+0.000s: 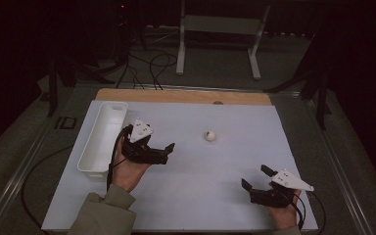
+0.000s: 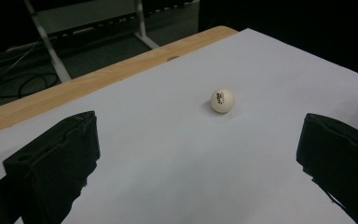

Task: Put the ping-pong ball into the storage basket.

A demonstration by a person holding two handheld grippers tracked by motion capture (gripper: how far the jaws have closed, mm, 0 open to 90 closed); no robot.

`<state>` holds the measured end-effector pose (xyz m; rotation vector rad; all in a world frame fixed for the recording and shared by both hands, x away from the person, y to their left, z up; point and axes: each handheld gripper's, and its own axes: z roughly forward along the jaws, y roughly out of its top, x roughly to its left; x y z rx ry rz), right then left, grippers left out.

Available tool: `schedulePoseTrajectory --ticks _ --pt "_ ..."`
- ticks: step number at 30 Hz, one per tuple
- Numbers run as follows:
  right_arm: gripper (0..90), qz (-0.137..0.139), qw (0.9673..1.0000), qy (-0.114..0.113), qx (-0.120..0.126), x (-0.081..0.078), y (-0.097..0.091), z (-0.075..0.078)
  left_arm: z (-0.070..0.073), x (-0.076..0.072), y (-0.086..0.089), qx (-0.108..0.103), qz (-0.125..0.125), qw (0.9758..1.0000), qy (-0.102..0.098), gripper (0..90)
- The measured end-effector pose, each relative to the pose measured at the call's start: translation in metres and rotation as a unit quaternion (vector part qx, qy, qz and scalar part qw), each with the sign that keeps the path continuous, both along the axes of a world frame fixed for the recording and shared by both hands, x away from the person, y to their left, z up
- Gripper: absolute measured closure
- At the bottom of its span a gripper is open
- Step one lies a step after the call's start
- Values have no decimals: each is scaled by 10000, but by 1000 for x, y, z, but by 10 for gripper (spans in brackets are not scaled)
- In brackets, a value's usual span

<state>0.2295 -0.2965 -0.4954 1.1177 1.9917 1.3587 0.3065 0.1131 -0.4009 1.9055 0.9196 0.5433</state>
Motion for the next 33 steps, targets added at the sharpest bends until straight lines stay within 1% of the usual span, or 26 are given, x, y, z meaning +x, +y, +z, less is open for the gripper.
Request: schedulePoseTrajectory --ticks 7,11,14,20,21,22,23,28,30,33 --pt "73 6 10000 22 -14 0 1 0 -1 5 -5 24 -20 10000 -29 0" --pt "73 23 10000 26 -28 0 1 0 -2 8 -11 40 -30 10000 -43 0" --pt "73 31 10000 22 -41 1 1 0 -2 10 -17 93 -60 9999 -48 0" --pt "73 23 10000 24 -46 0 2 0 -4 17 -24 26 -53 10000 -22 0" --pt "73 6 10000 45 -56 1 1 -1 -5 21 -26 -55 -33 10000 23 0" --pt "73 12 10000 54 -51 1 1 -1 -5 21 -26 -55 -33 10000 23 0" --pt "73 7 10000 67 -56 1 1 -1 -6 22 -28 -99 -29 9999 44 0" --pt "73 15 10000 57 -70 2 2 -1 -8 31 -36 -95 -24 9999 88 0" --pt "73 15 10000 62 -61 2 2 -1 -8 34 -39 -138 -33 9998 117 0" --pt "73 1 10000 50 -59 1 1 0 -8 36 -42 -126 -47 9999 101 0"
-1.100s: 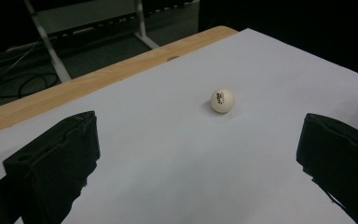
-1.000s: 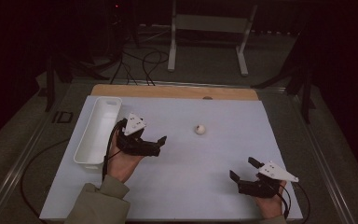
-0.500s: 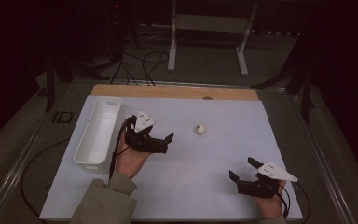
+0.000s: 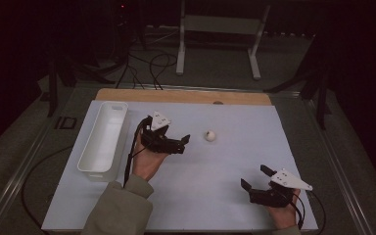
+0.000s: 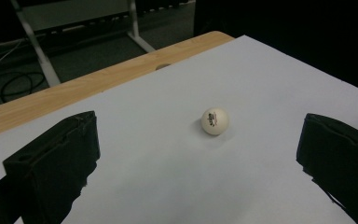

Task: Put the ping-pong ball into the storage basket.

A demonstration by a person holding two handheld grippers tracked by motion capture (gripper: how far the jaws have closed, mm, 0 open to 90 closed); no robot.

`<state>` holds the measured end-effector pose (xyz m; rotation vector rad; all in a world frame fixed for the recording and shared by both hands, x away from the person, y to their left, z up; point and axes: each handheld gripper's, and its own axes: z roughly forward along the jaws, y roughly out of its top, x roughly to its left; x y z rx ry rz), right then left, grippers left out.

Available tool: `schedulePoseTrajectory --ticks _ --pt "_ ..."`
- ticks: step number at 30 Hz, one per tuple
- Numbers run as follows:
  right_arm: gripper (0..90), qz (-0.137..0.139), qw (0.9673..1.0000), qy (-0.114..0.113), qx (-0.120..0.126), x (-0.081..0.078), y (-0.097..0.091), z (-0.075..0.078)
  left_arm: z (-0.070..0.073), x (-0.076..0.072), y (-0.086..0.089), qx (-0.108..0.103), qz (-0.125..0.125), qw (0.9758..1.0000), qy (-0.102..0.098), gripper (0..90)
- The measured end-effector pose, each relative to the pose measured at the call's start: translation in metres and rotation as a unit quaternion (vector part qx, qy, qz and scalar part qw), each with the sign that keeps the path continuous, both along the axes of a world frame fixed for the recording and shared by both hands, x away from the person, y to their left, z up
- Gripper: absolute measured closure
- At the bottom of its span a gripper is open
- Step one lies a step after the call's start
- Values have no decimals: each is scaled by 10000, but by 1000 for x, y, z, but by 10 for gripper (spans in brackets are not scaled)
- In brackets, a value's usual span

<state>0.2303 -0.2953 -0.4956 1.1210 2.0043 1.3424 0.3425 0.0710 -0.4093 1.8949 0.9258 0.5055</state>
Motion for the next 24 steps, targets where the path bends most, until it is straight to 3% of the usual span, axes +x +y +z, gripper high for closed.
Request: schedulePoseTrajectory --ticks 24 --pt "73 32 10000 0 -18 0 1 0 -8 21 -21 57 -224 9997 71 0"
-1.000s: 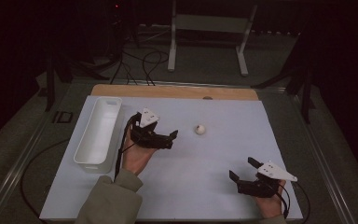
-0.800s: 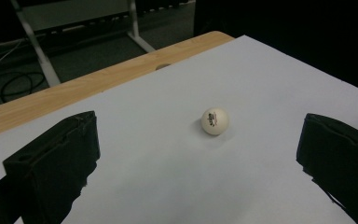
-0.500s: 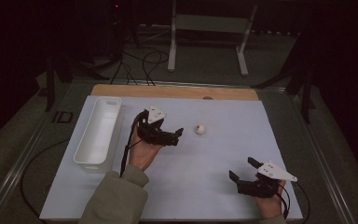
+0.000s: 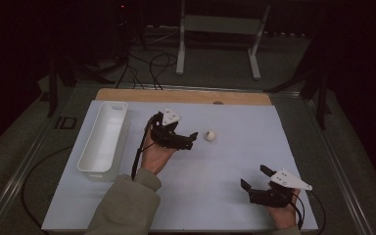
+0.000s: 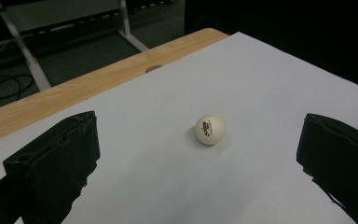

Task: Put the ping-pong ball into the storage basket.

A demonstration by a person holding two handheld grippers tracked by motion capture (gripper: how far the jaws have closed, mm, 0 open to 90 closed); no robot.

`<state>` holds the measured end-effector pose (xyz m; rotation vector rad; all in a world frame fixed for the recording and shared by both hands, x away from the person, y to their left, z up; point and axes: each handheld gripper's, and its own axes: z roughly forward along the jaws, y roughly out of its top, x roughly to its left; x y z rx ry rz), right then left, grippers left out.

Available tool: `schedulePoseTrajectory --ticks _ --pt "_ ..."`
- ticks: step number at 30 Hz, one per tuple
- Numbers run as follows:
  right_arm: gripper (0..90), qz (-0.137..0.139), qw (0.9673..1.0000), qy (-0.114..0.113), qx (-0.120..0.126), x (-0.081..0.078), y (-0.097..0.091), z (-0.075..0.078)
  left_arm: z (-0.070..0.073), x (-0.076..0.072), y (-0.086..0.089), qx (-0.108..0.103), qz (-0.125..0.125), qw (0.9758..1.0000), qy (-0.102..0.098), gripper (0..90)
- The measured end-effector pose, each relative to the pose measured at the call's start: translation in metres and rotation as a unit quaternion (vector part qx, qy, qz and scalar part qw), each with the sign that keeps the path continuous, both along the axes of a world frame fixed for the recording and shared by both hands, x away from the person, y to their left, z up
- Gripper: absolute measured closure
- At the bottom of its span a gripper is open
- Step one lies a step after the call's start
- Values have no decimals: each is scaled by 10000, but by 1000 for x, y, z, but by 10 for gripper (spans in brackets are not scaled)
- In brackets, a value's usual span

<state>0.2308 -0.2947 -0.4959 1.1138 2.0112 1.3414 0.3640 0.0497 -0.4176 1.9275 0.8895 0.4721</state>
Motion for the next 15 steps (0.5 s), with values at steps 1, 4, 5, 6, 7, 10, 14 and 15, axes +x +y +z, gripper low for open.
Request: schedulePoseTrajectory --ticks 1,4,5,6,7,10,14,15 --pt "73 -11 10000 11 9 0 0 0 0 1 0 21 4 10000 6 0" --pt "72 -5 10000 8 7 0 0 0 -3 5 -2 19 -27 9999 111 0" --pt "72 0 10000 5 -1 0 0 0 -3 7 -3 43 -48 9999 156 0" --pt "72 0 10000 5 -1 0 0 0 -4 8 -3 57 -63 9998 184 0" --pt "72 5 10000 13 -3 0 0 0 -5 10 -4 77 -70 9997 213 0" --pt "72 7 10000 10 -8 0 1 0 -6 13 -6 126 -89 9996 241 0" --pt "72 9 10000 7 -2 0 0 0 -6 18 -9 165 -86 9995 272 0" --pt "72 10 10000 8 -1 0 0 0 -6 19 -10 153 -77 9995 270 0"
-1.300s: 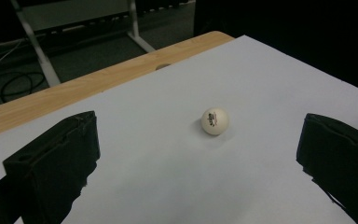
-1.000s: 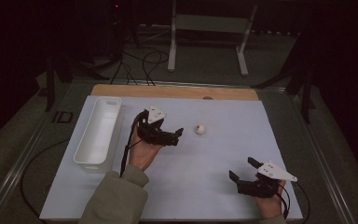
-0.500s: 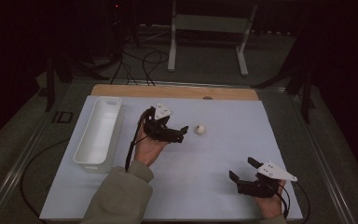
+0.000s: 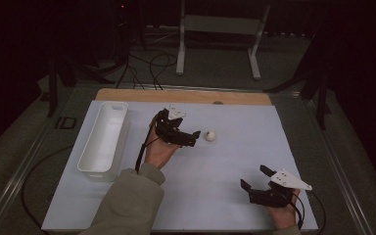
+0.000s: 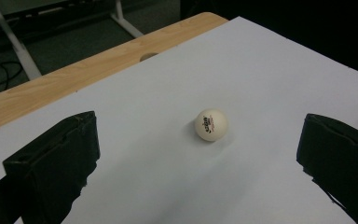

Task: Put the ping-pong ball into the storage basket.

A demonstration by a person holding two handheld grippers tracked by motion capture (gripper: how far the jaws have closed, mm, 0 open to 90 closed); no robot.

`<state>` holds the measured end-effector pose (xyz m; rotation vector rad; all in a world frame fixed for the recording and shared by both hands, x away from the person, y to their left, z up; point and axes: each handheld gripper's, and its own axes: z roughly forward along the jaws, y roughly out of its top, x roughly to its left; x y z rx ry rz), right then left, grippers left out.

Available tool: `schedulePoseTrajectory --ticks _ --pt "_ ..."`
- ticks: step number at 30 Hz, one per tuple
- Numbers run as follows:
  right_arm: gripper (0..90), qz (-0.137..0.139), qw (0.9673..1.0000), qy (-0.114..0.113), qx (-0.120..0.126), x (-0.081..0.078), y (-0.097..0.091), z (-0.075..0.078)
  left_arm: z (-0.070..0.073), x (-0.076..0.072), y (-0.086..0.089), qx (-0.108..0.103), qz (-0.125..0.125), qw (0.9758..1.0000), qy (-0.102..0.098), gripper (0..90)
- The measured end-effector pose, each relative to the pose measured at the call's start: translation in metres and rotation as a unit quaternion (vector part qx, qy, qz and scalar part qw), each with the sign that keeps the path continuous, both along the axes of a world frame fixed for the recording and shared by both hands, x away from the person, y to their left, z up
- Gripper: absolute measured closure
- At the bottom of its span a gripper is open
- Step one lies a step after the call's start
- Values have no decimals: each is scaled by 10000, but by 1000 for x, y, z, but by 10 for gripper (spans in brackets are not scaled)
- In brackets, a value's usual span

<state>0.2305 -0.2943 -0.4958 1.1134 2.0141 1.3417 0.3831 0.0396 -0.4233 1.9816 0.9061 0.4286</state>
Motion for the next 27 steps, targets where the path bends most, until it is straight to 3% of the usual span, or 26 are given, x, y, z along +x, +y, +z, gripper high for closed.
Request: schedulePoseTrajectory --ticks 8,17,27 --pt "72 9 10000 24 -21 0 1 0 -5 11 -4 124 1 9998 159 0" --pt "72 21 10000 16 -38 -1 2 0 -7 20 -9 108 40 9997 207 0" --pt "72 33 10000 15 -31 -1 2 0 -15 31 -21 238 -3 9992 310 0"
